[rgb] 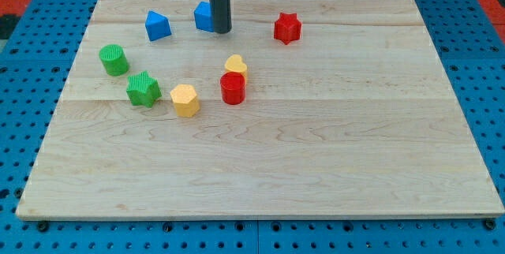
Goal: Move the blue cube slightly towards the red star
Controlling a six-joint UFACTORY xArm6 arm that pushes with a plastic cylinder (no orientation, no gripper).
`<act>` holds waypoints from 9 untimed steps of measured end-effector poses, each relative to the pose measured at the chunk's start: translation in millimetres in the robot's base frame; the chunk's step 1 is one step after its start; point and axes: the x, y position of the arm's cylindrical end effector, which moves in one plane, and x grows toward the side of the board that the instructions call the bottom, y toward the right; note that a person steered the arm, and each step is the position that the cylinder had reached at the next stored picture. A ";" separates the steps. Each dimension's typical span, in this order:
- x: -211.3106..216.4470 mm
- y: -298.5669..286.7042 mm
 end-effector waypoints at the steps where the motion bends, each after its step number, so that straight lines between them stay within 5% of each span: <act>1: 4.8 -23.2; 2: -34.1 -15.4; 4: -43.7 -98.7; 6: -83.3 -56.3; 9: -73.7 -2.3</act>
